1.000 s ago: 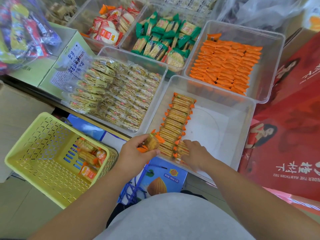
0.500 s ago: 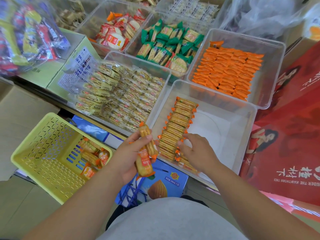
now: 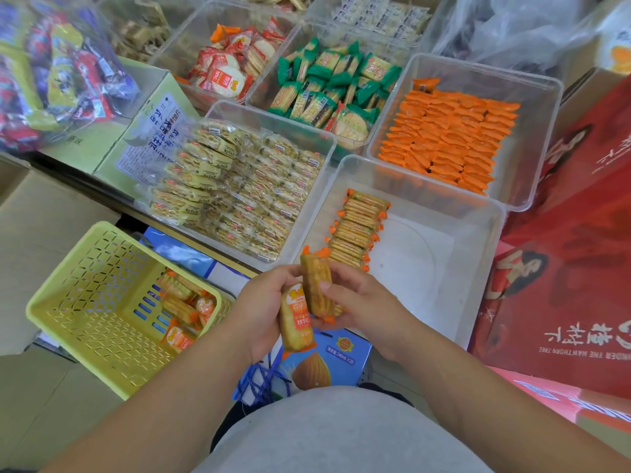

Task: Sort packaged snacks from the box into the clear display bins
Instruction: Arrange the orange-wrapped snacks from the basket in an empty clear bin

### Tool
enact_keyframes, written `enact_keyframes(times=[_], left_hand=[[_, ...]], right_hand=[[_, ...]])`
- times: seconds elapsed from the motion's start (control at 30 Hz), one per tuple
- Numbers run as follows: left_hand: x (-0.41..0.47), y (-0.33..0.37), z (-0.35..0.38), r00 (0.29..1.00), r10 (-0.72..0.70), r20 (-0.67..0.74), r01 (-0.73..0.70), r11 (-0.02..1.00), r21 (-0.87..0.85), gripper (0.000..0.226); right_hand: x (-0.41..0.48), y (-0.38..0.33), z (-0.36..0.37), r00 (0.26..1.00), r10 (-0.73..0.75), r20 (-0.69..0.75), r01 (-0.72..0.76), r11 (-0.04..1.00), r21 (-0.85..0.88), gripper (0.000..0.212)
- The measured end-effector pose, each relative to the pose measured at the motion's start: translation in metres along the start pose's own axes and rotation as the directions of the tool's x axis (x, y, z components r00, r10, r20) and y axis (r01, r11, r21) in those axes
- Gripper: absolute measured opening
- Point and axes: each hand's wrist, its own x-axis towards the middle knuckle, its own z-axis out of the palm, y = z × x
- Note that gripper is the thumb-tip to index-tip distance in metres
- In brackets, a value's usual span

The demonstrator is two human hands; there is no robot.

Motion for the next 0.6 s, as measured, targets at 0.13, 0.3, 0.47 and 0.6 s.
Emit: enact_keyframes(times=[0.13,0.3,0.47,0.6], left_hand=[[0.001,0.001,0.001,1.0,-0.014,-0.004,0.014,1.0,0.005,0.047],[0.004,0.004,0.003,0.976,0.105,-0.19,-0.103,0.994,0.023,0.039],[0.012,0.009,0.01,0.914,0.216,-0.343,-0.233,0.972,-0.009,0.033],[0.017,0.006,0.021,0.923,0.195,-0.332,-0.238,0.967,-0.094,0.033]], right_hand=[[0.001,0.003,0.004,0.999,-0.019,-0.04,0.018,0.999,-0.041,0.028],[0.004,0.002,-0.004,0.955,-0.18,-0.234,0.113,0.955,-0.276,0.035],[0.001,0.003,0.008,0.933,-0.343,-0.113,0.223,0.793,-0.567,0.02],[0.005,0.005,0.016,0.942,-0.328,-0.074,0.192,0.704,-0.684,0.054]])
